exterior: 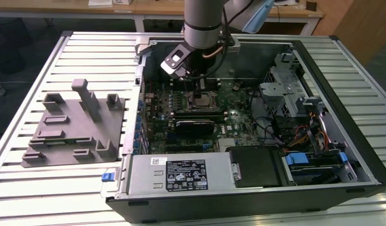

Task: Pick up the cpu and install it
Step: 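Close the cpu cover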

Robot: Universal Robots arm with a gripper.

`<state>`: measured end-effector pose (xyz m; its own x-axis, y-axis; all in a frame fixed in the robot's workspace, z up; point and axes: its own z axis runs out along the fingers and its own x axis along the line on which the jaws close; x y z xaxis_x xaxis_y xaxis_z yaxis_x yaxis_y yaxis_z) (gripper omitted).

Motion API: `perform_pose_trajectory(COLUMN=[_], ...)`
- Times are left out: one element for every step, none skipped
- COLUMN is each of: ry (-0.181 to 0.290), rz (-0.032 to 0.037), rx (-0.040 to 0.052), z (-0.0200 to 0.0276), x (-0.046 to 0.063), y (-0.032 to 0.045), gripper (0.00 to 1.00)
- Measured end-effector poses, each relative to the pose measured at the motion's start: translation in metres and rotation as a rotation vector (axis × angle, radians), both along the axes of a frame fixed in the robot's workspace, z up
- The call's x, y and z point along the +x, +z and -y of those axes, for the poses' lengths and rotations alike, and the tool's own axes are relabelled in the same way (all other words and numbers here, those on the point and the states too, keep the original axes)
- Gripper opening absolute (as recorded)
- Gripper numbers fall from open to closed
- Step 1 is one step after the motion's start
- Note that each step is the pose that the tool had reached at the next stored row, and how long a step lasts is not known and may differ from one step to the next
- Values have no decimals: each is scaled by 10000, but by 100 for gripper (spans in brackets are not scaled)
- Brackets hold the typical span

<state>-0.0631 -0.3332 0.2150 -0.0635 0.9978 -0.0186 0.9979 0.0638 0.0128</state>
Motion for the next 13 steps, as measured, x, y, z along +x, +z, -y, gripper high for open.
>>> perform_pose_trajectory(ry=[0, 0, 0, 0, 0, 1, 2, 2, 0, 0, -1, 0, 0], rz=[-1, -1, 0, 0, -1, -1, -1, 0, 0, 0, 0, 1, 0], rx=[0, 0, 1, 2, 0, 0, 0, 0, 1, 1, 1, 2, 1], z=[2, 3, 4, 4, 4, 4, 4, 4, 4, 4, 4, 5, 5], x=[-17, -31, -41, -48, -51, -52, -52, -53, -55, -57, -60, -64, -69], y=[-7, -12, -15, -17, -17, -16, -16, -17, -17, -17, -18, -20, -26], gripper=[11, 11, 11, 11, 11, 11, 11, 11, 11, 11, 11, 11, 11])
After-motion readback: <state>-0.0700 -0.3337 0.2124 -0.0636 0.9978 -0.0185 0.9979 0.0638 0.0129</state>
